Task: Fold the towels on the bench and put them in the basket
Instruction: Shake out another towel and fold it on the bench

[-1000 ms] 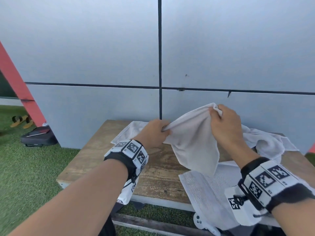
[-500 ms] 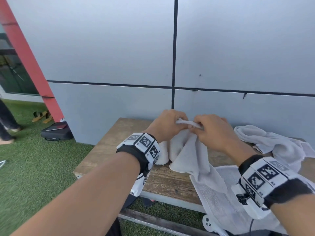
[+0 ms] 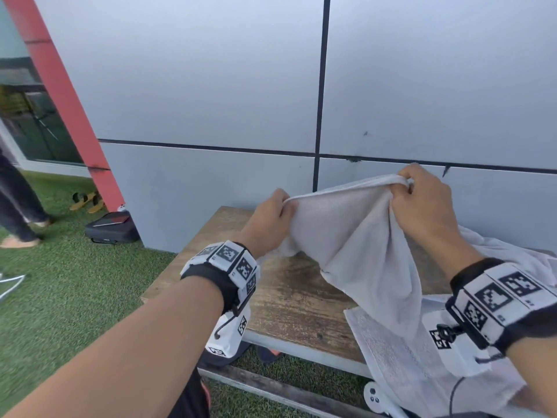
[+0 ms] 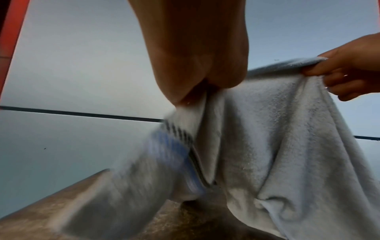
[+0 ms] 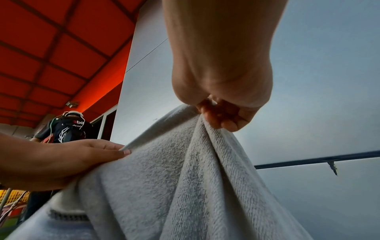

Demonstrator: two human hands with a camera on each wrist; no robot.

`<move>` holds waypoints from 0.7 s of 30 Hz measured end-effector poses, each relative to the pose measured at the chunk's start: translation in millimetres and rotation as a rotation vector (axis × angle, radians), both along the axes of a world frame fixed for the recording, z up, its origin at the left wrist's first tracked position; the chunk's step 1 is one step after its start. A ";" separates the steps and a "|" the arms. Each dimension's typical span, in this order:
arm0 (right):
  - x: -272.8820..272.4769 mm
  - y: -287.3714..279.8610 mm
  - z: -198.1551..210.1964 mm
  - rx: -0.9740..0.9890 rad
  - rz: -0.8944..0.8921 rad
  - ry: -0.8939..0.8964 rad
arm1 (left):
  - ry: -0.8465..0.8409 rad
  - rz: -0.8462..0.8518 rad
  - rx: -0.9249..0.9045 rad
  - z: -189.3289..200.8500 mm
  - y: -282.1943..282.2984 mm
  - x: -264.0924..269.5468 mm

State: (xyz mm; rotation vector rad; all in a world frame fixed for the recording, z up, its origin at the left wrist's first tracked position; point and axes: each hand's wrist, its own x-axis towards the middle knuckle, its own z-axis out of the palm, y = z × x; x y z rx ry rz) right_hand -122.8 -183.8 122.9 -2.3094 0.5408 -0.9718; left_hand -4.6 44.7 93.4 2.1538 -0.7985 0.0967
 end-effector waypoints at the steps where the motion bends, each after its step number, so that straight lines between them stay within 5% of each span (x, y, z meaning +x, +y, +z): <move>1: -0.7 -0.1 1.1 0.036 -0.013 -0.019 | 0.002 -0.022 -0.003 0.9 -0.3 -1.6; 7: -6.4 -13.0 -2.9 0.324 -0.089 -0.123 | -0.055 -0.062 0.350 -11.2 15.9 10.4; 12: -8.4 -1.1 -21.3 0.097 -0.077 0.244 | 0.068 0.085 0.126 -20.1 15.6 13.2; 17: -4.7 41.2 -31.8 -0.101 0.241 0.416 | 0.016 -0.102 0.167 -3.5 -25.7 -16.5; 21: -1.3 46.6 -29.7 -0.301 0.192 0.422 | -0.057 -0.119 0.179 6.6 -40.7 -27.3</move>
